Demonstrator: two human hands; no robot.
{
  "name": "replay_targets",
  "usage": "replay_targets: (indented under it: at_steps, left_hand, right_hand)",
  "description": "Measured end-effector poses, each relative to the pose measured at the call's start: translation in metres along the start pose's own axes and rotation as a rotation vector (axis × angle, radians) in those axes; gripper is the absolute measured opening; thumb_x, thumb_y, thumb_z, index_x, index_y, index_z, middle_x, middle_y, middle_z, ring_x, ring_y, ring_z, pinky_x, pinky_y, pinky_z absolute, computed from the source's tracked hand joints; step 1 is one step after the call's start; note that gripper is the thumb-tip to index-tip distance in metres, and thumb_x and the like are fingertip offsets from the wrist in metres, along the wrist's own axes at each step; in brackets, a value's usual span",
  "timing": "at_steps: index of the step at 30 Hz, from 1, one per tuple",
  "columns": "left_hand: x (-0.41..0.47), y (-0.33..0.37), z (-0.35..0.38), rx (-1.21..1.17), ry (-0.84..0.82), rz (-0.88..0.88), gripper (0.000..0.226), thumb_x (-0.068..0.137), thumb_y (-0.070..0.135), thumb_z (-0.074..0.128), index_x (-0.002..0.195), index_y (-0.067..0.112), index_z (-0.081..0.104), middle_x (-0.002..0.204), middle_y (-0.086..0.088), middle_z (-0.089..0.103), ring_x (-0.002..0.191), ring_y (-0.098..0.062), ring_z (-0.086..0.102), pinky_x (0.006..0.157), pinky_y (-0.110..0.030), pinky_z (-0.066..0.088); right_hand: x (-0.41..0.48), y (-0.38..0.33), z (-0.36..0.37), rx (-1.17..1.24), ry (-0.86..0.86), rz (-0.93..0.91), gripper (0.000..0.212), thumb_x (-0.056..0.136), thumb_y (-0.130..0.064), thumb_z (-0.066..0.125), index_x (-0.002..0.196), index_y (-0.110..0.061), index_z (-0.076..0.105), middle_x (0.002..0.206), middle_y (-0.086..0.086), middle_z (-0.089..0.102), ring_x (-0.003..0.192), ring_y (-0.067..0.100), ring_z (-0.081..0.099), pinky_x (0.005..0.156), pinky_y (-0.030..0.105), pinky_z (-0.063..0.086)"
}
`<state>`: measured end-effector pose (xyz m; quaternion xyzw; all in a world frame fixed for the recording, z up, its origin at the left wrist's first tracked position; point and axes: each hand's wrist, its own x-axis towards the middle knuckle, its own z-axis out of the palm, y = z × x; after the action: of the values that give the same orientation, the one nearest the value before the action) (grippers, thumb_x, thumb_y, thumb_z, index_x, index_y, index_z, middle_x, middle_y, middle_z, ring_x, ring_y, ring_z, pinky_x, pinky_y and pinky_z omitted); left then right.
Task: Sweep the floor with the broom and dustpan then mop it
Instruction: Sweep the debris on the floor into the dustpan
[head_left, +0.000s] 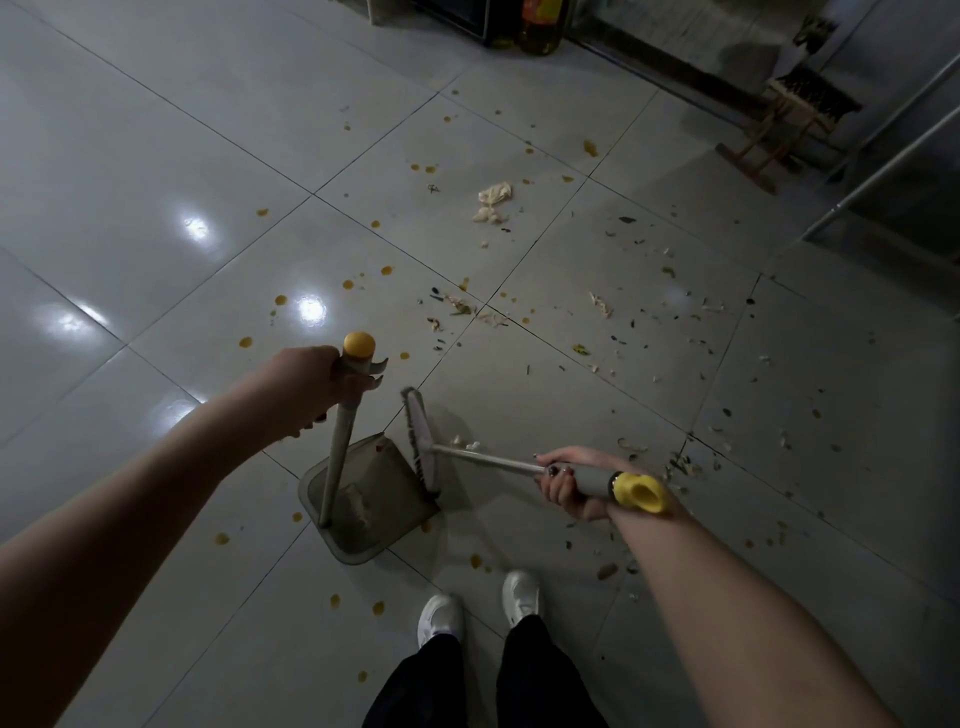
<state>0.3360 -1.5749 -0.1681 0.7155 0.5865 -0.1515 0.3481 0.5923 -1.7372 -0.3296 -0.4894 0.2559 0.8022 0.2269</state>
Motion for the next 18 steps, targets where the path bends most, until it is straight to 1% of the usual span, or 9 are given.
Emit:
replay_targets:
  at_steps: [4,6,8,10,13,18]
  left_hand:
    - [0.002,0.007,0.005,-0.016,0.041,-0.014,0.035,0.092,0.036,0.051,0.107,0.004,0.056,0.062,-0.007,0.047,0.048,-0.014,0.043,0.038,-0.019,0.033]
    - [0.001,0.009,0.008,0.010,0.073,-0.020,0.035,0.092,0.039,0.050,0.106,0.008,0.058,0.060,-0.005,0.049,0.046,-0.012,0.044,0.036,-0.018,0.033]
    - [0.001,0.015,0.012,0.042,0.099,-0.022,0.036,0.091,0.044,0.049,0.105,0.013,0.060,0.060,-0.004,0.051,0.046,-0.012,0.046,0.037,-0.019,0.035]
    - [0.001,0.024,0.015,0.053,0.121,-0.027,0.036,0.091,0.044,0.049,0.105,0.014,0.061,0.059,-0.003,0.051,0.045,-0.012,0.046,0.037,-0.019,0.035]
    - [0.003,0.046,0.020,0.080,0.134,-0.028,0.033,0.093,0.038,0.048,0.108,0.010,0.060,0.059,-0.002,0.051,0.046,-0.011,0.047,0.038,-0.018,0.035]
    - [0.002,0.083,0.026,0.095,0.137,-0.019,0.031,0.095,0.029,0.048,0.112,0.006,0.059,0.062,-0.002,0.050,0.049,-0.010,0.048,0.041,-0.018,0.035]
  right_hand:
    - [0.021,-0.008,-0.013,0.074,-0.054,0.021,0.039,0.097,-0.025,0.042,0.070,0.002,0.050,0.042,0.007,0.049,0.025,0.012,0.047,0.025,0.015,0.038]
    - [0.025,-0.015,-0.027,0.116,-0.050,0.012,0.041,0.098,-0.026,0.041,0.070,0.003,0.050,0.040,0.008,0.048,0.024,0.013,0.047,0.024,0.015,0.036]
    - [0.021,-0.025,-0.048,0.173,-0.011,-0.028,0.043,0.099,-0.025,0.041,0.070,0.005,0.050,0.040,0.008,0.047,0.023,0.013,0.046,0.023,0.015,0.034]
    - [0.011,-0.033,-0.069,0.177,0.038,-0.083,0.039,0.100,-0.025,0.041,0.073,0.003,0.048,0.040,0.007,0.047,0.022,0.012,0.045,0.022,0.015,0.034]
    - [-0.008,-0.043,-0.097,0.163,0.095,-0.139,0.032,0.099,-0.023,0.043,0.077,-0.001,0.045,0.038,0.005,0.046,0.022,0.010,0.044,0.022,0.014,0.034]
    - [-0.034,-0.058,-0.125,0.122,0.161,-0.177,0.029,0.099,-0.022,0.044,0.078,-0.001,0.045,0.037,0.005,0.045,0.021,0.009,0.044,0.022,0.014,0.034]
